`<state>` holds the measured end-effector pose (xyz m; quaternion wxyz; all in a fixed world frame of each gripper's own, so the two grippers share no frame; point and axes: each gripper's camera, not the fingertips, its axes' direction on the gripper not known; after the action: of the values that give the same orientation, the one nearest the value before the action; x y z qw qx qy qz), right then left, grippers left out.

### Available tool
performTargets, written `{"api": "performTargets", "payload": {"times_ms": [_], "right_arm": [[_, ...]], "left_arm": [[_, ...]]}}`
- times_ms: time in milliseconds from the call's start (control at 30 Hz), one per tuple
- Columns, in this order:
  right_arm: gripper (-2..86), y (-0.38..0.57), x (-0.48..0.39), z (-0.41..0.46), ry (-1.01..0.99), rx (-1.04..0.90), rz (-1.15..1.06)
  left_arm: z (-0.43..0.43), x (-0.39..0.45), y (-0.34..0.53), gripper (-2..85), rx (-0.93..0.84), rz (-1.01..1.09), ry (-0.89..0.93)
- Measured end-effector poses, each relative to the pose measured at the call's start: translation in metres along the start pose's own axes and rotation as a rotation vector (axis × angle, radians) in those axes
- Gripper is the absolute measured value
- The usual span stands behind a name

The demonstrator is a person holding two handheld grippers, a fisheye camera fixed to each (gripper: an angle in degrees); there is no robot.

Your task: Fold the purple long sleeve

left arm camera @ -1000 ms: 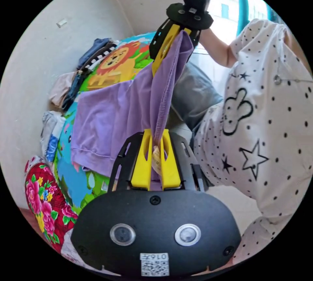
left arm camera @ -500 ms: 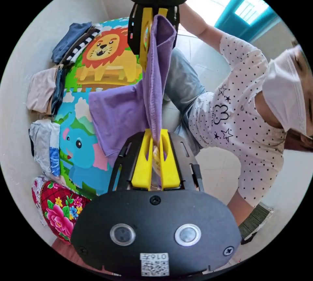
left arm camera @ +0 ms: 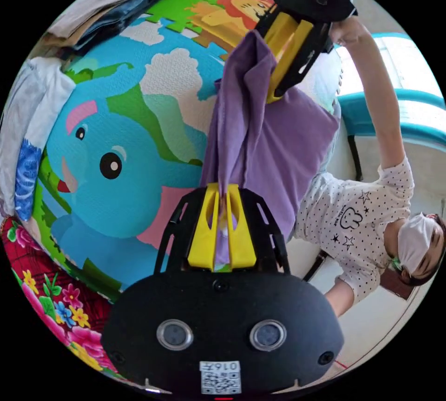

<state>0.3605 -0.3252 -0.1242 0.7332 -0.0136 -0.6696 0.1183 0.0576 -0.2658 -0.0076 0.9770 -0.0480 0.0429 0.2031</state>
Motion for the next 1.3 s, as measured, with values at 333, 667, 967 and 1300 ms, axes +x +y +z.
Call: {"api": "performTargets", "payload": {"times_ms": [333, 667, 967, 1300], "right_arm": [[9.8, 0.21, -0.03, -0.098, 0.08, 0.724, -0.139], [15.6, 0.322, -0.084, 0.011, 0.17, 0.744, -0.266], [6.9, 0.371, -0.076, -0.007, 0.199, 0.74, -0.224], [4.9, 0.413, 0.0, -0.023, -0.202, 0.719, -0.09]], "left_arm": [[0.025, -0.04, 0.292, -0.5, 0.831, -0.233, 0.077], [0.198, 0.096, 0.383, 0.9, 1.042, -0.154, 0.248], [0.26, 0.091, 0.383, -0.9, 0.869, -0.469, 0.026], [0.313, 0.105, 0.444, -1.0, 0.956, -0.491, 0.033]]}}
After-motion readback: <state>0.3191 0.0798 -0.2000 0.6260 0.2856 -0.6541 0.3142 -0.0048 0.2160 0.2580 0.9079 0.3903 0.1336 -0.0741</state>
